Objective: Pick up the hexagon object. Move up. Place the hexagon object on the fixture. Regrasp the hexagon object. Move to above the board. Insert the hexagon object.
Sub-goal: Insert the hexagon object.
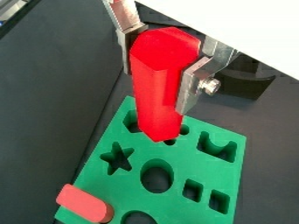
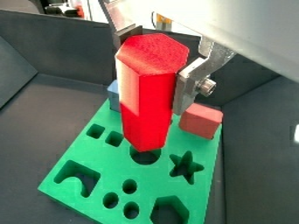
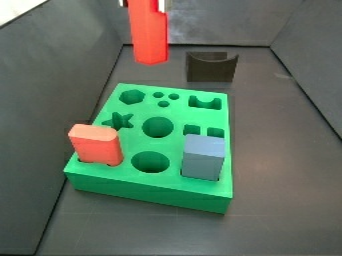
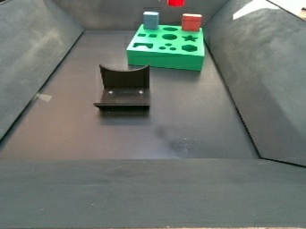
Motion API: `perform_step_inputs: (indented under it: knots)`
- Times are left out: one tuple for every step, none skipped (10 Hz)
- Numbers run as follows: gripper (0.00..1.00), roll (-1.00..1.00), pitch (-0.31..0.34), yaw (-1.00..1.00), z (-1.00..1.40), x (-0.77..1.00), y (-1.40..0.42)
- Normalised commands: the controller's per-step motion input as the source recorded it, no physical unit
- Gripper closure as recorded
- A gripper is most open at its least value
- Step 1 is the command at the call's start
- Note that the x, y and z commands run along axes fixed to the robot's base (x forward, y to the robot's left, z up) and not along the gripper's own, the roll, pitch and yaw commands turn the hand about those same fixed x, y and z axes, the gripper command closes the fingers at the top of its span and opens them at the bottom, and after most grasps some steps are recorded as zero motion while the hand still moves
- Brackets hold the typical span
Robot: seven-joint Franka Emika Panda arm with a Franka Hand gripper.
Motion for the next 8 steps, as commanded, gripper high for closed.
perform_step_inputs:
  knots:
    - [1.0, 0.06, -0.144, -0.2, -0.32, -0.08, 0.15]
    - [1.0, 0.05, -0.127, -0.21, -0.28, -0.1, 0.1]
    - [1.0, 0.02, -0.111, -0.17, -0.38, -0.09, 0.13]
    - [1.0, 0.05, -0.069, -0.13, -0.37, -0.13, 0.14]
    - [1.0, 0.07, -0.033, -0.08, -0.4, -0.1, 0.2]
    - [1.0, 0.07, -0.004, -0.09, -0.37, -0.07, 0.21]
    - [1.0, 0.06, 0.0, -0.13, -0.34, -0.08, 0.2]
    - [1.0, 0.06, 0.0, -0.19, -0.31, -0.09, 0.19]
